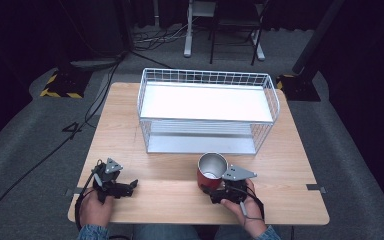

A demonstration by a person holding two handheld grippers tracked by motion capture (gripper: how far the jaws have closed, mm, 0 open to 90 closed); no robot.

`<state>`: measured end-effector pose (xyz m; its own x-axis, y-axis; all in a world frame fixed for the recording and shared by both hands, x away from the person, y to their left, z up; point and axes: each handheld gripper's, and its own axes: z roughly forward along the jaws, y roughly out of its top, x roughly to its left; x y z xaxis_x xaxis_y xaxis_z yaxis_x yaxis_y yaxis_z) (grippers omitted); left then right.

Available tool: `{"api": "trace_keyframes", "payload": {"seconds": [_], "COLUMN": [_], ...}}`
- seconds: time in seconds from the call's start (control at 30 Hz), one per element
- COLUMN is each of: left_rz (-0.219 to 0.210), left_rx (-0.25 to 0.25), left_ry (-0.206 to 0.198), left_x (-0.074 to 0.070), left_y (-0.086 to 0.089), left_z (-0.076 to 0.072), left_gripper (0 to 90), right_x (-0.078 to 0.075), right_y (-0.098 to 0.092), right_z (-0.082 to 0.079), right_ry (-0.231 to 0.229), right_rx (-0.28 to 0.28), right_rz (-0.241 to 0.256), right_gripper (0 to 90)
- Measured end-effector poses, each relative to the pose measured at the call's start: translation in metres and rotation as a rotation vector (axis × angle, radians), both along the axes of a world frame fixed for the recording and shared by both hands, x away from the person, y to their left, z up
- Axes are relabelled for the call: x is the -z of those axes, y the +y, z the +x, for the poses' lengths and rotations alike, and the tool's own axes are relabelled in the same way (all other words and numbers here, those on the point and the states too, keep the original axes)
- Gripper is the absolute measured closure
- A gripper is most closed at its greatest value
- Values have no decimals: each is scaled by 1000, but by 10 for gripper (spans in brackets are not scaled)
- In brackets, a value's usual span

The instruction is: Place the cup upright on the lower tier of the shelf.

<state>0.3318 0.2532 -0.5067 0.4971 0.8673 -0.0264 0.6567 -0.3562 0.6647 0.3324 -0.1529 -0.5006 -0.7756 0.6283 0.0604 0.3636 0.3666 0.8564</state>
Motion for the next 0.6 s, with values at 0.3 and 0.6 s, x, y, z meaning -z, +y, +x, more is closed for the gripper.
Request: {"api": "trace_keyframes", "payload": {"seconds": [0.3, 0.6], "left_rz": [0, 0], "left_rx": [0, 0], "left_ry": [0, 0], "left_x": [0, 0], "left_y": [0, 0], "left_z": [0, 0], "left_gripper": [0, 0], "right_x": [0, -6], "right_y": [-2, -2], "right_z": [-2, -4], "right_ry": [-17, -47], "right_rx": [-1, -20], "right_rz": [1, 16], "right_gripper": [172, 172]}}
